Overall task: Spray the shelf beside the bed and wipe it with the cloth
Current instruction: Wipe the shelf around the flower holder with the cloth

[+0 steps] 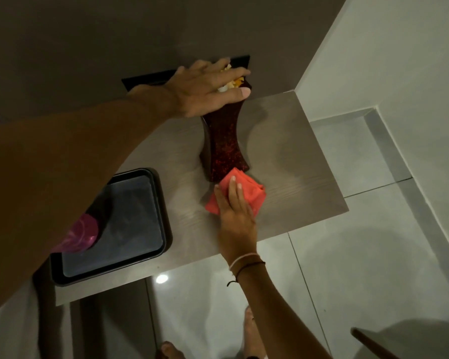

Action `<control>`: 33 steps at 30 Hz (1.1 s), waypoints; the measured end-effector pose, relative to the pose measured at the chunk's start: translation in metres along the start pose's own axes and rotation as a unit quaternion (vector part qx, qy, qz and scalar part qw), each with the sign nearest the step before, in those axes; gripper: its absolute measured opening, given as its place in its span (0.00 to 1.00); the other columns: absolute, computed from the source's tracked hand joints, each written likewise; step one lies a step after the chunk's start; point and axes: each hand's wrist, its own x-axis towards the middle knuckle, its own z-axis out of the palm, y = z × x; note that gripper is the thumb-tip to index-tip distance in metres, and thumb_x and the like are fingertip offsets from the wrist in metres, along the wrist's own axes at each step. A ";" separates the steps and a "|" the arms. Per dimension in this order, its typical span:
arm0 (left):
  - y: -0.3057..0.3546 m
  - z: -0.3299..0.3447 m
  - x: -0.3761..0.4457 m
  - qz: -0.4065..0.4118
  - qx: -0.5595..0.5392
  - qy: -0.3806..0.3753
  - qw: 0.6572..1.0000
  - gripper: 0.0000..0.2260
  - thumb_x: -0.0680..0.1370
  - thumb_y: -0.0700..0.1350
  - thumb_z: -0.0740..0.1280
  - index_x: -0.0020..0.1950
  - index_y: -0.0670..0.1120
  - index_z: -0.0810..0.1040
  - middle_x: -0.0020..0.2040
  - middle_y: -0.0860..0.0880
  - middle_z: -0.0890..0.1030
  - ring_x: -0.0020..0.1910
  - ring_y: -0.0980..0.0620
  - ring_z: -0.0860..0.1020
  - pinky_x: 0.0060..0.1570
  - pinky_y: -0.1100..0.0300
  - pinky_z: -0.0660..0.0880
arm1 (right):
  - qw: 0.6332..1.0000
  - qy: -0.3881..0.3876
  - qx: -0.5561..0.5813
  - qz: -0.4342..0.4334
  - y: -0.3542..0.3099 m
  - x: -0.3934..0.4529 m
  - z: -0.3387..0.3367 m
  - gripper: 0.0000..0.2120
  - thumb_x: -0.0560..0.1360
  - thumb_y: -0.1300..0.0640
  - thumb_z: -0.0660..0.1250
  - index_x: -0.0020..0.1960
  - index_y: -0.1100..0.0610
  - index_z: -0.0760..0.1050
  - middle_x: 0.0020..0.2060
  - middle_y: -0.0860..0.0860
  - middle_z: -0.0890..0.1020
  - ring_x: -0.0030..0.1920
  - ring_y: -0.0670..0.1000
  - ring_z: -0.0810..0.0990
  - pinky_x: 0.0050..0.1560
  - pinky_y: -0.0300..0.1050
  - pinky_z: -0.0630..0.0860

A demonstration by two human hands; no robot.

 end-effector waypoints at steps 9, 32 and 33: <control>0.002 0.004 -0.004 0.027 0.017 0.015 0.999 0.29 0.80 0.69 0.49 0.80 0.64 0.55 0.84 0.46 0.52 0.82 0.40 0.52 0.73 0.31 0.50 | 0.854 0.345 0.337 0.195 0.028 0.045 -0.055 0.35 0.75 0.72 0.59 0.80 0.57 0.57 0.79 0.57 0.66 0.78 0.54 0.65 0.78 0.57 0.65; 0.003 0.007 -0.009 0.054 0.025 0.072 0.996 0.30 0.78 0.69 0.48 0.77 0.58 0.64 0.81 0.46 0.62 0.78 0.40 0.60 0.71 0.34 0.58 | 0.990 0.102 0.026 0.097 -0.016 -0.010 0.042 0.31 0.80 0.61 0.60 0.80 0.61 0.55 0.80 0.59 0.61 0.81 0.59 0.55 0.81 0.61 0.56; 0.003 0.009 -0.010 0.055 0.030 0.075 0.995 0.30 0.78 0.69 0.48 0.77 0.59 0.64 0.81 0.46 0.62 0.78 0.40 0.61 0.70 0.34 0.59 | 0.991 0.086 0.007 0.099 -0.016 -0.009 0.045 0.31 0.80 0.60 0.60 0.81 0.59 0.54 0.81 0.59 0.59 0.82 0.58 0.53 0.81 0.60 0.54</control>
